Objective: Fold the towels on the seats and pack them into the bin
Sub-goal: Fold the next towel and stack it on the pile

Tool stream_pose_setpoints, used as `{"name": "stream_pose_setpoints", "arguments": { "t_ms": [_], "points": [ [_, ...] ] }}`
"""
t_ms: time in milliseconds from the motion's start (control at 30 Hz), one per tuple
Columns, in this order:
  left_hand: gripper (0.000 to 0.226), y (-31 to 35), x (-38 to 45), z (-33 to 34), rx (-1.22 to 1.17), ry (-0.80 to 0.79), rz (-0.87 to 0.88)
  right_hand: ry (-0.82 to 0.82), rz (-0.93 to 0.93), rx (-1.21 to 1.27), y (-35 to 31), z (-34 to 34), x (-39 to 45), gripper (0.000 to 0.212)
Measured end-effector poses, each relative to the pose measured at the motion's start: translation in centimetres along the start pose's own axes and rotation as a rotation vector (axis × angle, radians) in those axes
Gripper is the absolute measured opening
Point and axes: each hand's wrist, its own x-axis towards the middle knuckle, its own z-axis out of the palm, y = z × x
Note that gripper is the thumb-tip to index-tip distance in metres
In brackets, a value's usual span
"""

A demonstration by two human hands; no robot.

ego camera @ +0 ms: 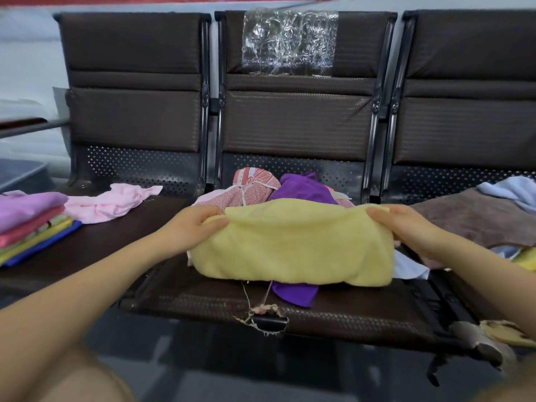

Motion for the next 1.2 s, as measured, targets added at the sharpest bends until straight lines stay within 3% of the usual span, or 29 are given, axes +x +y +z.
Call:
{"name": "stream_pose_setpoints", "arguments": {
  "t_ms": [133, 233, 400, 500, 567, 633, 700, 767, 800, 900, 1067, 1200],
  "points": [
    [0.023, 0.5, 4.3, 0.4, 0.215, 0.174, -0.006, 0.269, -0.035, -0.005, 0.1, 0.3, 4.5, 0.035],
    [0.024, 0.7, 7.4, 1.1, 0.387, 0.286, -0.016, 0.411, -0.059, -0.082, 0.8, 0.4, 7.8, 0.04],
    [0.024, -1.3, 10.3, 3.3, 0.463, 0.258, -0.138, 0.344, 0.035, -0.296, 3.8, 0.7, 11.7, 0.038],
    [0.017, -3.1, 10.8, 4.6, 0.373, 0.157, -0.266, 0.141, 0.266, -0.365, 5.0, 1.2, 12.4, 0.031],
    [0.016, -3.9, 10.5, 4.8, 0.297, 0.105, -0.379, 0.121, 0.347, -0.32, 5.0, 1.1, 12.3, 0.048],
    [0.011, -4.9, 10.6, 4.7, 0.201, 0.111, -0.453, 0.157, 0.371, -0.168, 4.9, 0.7, 11.9, 0.051],
    [0.028, -5.6, 10.4, 4.3, 0.117, 0.112, -0.502, 0.181, 0.427, -0.013, 5.0, 0.5, 11.3, 0.043],
    [0.03, -5.7, 10.0, 4.0, 0.018, 0.101, -0.567, 0.188, 0.47, 0.048, 5.4, 0.3, 10.7, 0.037],
    [0.03, -5.8, 9.8, 3.9, -0.048, 0.09, -0.61, 0.189, 0.474, 0.054, 5.5, 0.3, 10.5, 0.038],
    [0.055, -5.7, 8.4, 3.6, -0.226, -0.014, -0.777, 0.176, 0.494, 0.078, 5.9, -0.1, 9.7, 0.045],
    [0.05, -4.8, 7.1, 3.3, -0.415, -0.115, -0.721, 0.036, 0.556, 0.094, 4.7, 0.0, 8.0, 0.054],
    [0.045, -4.4, 7.5, 3.9, -0.67, -0.129, -0.68, -0.088, 0.475, 0.391, 3.5, 0.5, 7.5, 0.029]
  ]
}}
